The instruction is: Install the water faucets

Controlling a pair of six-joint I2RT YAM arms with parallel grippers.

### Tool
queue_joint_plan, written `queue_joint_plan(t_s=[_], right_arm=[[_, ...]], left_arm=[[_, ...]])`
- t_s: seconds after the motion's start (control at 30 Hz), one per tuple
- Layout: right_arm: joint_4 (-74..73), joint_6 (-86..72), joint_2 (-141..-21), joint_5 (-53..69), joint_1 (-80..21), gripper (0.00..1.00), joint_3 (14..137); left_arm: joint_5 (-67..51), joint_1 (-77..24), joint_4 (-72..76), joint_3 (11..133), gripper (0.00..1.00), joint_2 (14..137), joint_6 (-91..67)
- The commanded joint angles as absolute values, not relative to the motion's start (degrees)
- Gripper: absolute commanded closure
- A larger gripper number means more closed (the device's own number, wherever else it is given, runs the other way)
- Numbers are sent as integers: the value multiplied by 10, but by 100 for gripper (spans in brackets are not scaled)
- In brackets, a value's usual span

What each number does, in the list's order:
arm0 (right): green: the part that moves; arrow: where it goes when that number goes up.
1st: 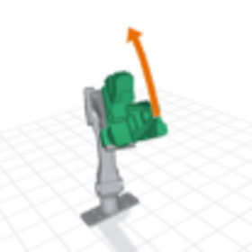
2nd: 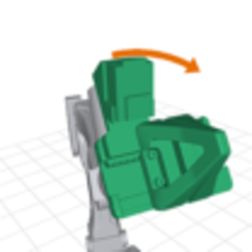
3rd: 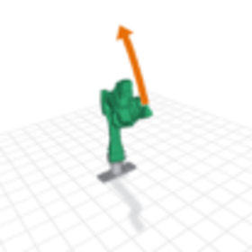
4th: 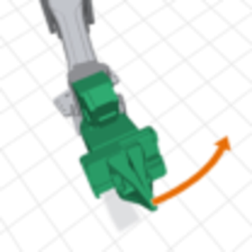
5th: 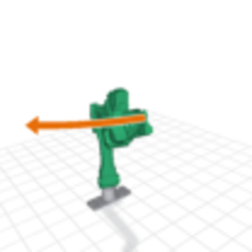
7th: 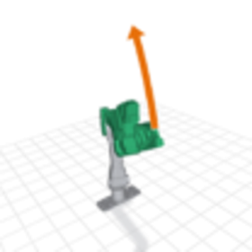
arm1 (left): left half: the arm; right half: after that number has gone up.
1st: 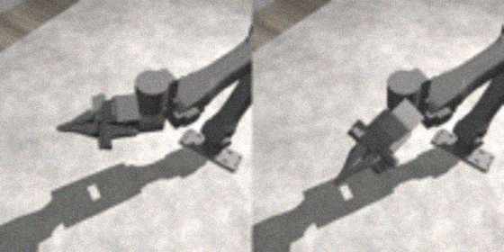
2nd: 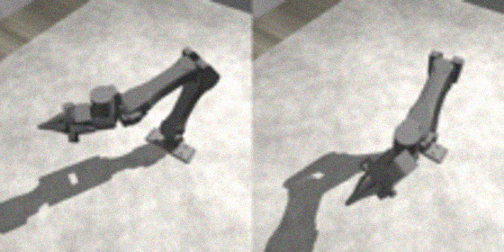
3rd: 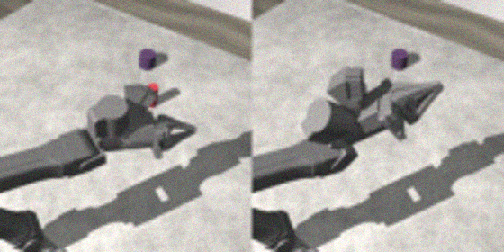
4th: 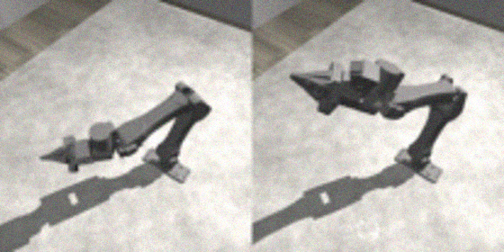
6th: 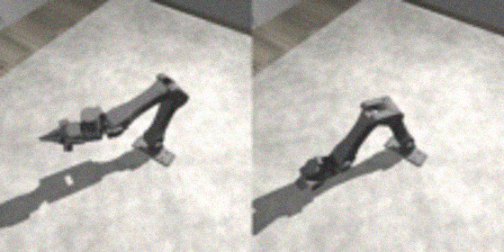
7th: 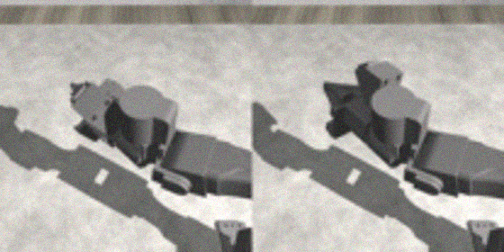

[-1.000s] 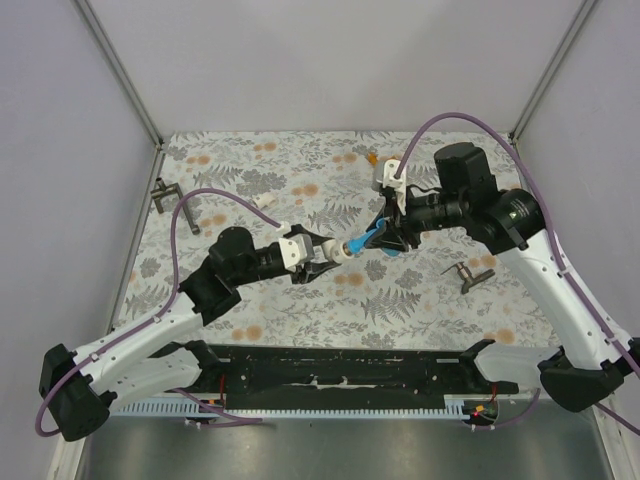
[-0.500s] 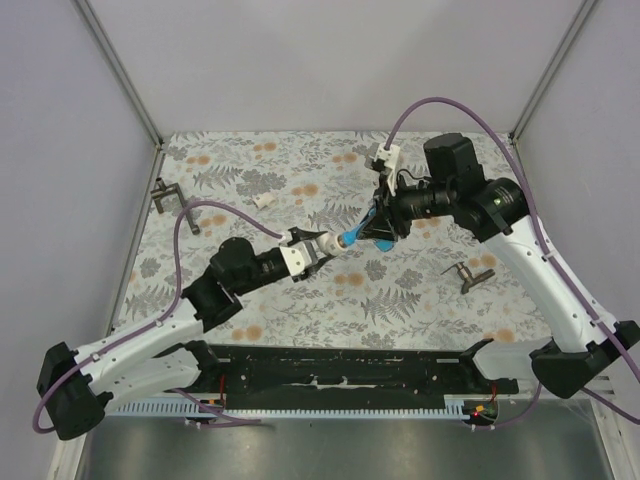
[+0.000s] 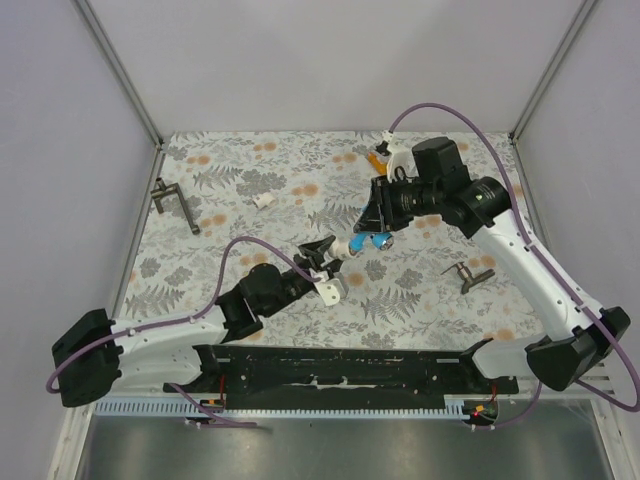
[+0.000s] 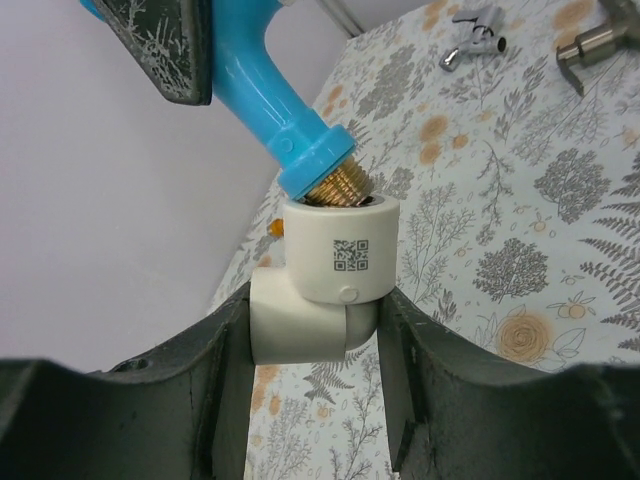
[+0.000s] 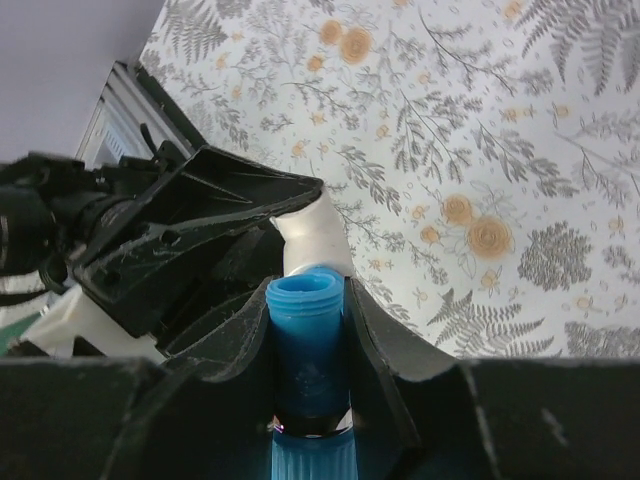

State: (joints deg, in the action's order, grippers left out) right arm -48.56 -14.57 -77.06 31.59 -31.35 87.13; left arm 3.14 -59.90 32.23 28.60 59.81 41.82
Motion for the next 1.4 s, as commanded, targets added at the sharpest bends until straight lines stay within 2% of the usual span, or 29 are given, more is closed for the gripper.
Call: queue_joint_plan(t_s=[0.0, 0.23, 0.4, 0.5, 0.6, 0.7, 0.87, 0.93, 1.1, 1.37], right_arm=[[-447, -282, -775, 309, -331, 100, 839], [-339, -276, -680, 224, -331, 100, 756], [-329, -219, -674, 238, -331, 100, 754], [-316, -153, -669, 281, -330, 100, 756], [-324, -75, -666, 338, -317, 100, 779], [-349, -5, -671, 426, -296, 100, 819], [-394, 117, -677, 500, -293, 100, 875], [-393, 144, -673, 511, -292, 100, 888], [-402, 196, -669, 574, -273, 100, 928], [-496, 277, -698, 648, -269, 100, 1008]], left_arm=[[73, -641, 610, 298, 98, 627, 504], [132, -638, 585, 307, 98, 628, 375], [113, -620, 451, 315, 98, 578, 247], [3, -547, 355, 319, 98, 542, 145], [-194, -445, 312, 321, 98, 519, 44], [-340, -368, 280, 342, 98, 515, -24], [-516, -324, 222, 413, 98, 543, -60], [-586, -309, 241, 437, 98, 568, -103], [-673, -293, 372, 458, 98, 617, -230], [-723, -286, 344, 519, 98, 670, -254]])
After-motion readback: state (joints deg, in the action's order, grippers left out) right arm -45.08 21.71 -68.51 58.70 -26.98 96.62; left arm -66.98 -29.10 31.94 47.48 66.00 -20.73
